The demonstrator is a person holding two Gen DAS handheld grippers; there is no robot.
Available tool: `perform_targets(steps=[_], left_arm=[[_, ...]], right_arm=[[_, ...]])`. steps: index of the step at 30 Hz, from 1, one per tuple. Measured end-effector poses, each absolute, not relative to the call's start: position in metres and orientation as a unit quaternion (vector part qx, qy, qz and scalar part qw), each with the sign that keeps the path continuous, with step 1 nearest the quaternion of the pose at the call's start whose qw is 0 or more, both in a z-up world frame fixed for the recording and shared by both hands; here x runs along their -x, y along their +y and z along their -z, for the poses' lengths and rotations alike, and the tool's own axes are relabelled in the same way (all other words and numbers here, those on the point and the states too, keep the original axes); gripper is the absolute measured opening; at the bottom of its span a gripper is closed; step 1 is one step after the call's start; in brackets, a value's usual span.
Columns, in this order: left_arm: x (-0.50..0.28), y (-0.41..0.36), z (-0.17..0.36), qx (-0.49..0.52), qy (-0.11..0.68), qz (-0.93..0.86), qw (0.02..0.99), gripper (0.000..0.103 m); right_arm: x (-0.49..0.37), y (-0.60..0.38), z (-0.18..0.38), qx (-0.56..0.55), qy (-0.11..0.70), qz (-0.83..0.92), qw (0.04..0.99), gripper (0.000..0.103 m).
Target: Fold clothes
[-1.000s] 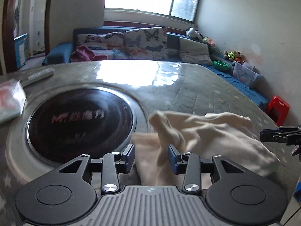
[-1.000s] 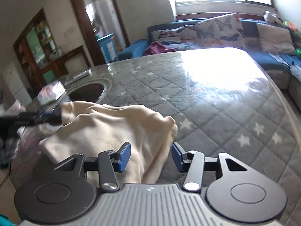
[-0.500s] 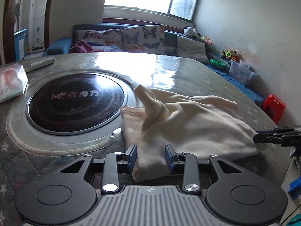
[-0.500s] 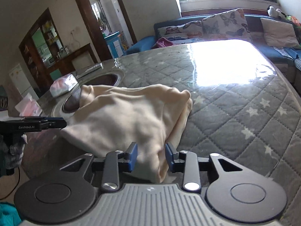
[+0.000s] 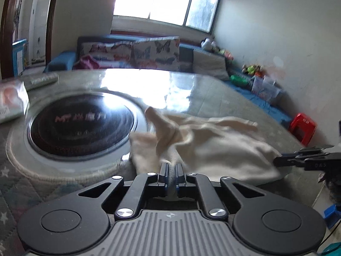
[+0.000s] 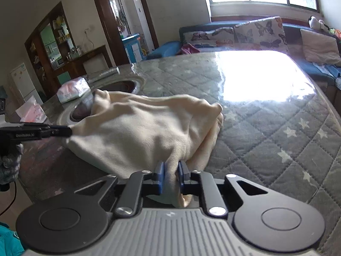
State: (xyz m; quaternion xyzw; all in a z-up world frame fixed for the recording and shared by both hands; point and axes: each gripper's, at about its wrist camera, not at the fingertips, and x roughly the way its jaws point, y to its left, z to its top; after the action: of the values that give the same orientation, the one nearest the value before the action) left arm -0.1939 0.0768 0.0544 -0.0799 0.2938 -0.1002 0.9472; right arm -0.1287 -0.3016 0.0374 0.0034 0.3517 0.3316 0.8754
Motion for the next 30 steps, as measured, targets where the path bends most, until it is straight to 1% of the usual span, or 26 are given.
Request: perform_targets(steps=[3, 6, 8, 9, 10, 11, 14, 17, 20, 26, 30], left_arm=[[0.209, 0.077, -0.069, 0.073, 0.281, 0.117, 0.950, 0.007], [0.216, 0.073, -0.059, 0.051, 0.310, 0.128, 0.941, 0.007], [0.215, 0.073, -0.044, 0.038, 0.341, 0.111, 0.933, 0.008], [0.215, 0.075, -0.038, 0.041, 0.356, 0.111, 0.927, 0.008], [0.216, 0.077, -0.037, 0.044, 0.358, 0.114, 0.926, 0.012], [0.217, 0.079, -0.038, 0.046, 0.359, 0.116, 0.925, 0.012], [0.215, 0.082, -0.056, 0.038, 0.329, 0.113, 0.937, 0.012], [0.198, 0.079, -0.071, 0.051, 0.303, 0.116, 0.944, 0.012], [0.175, 0.064, -0.071, 0.066, 0.290, 0.131, 0.946, 0.013], [0.136, 0.047, -0.047, 0.076, 0.308, 0.110, 0.942, 0.014], [0.132, 0.054, -0.034, 0.090, 0.317, 0.089, 0.940, 0.014]], right_arm=[[0.135, -0.304, -0.048, 0.006, 0.346, -0.337, 0.876, 0.011], [0.138, -0.305, -0.048, 0.016, 0.353, -0.339, 0.872, 0.011], [0.138, -0.303, -0.040, 0.020, 0.373, -0.346, 0.860, 0.014], [0.138, -0.303, -0.039, 0.020, 0.378, -0.351, 0.856, 0.019], [0.139, -0.304, -0.041, 0.020, 0.379, -0.356, 0.854, 0.019], [0.141, -0.306, -0.045, 0.022, 0.376, -0.357, 0.855, 0.020], [0.137, -0.311, -0.062, 0.026, 0.355, -0.353, 0.865, 0.020], [0.126, -0.306, -0.071, 0.024, 0.329, -0.340, 0.881, 0.020], [0.109, -0.293, -0.070, 0.012, 0.318, -0.332, 0.888, 0.021], [0.084, -0.261, -0.053, 0.015, 0.313, -0.327, 0.892, 0.021], [0.073, -0.251, -0.043, 0.018, 0.315, -0.318, 0.894, 0.021]])
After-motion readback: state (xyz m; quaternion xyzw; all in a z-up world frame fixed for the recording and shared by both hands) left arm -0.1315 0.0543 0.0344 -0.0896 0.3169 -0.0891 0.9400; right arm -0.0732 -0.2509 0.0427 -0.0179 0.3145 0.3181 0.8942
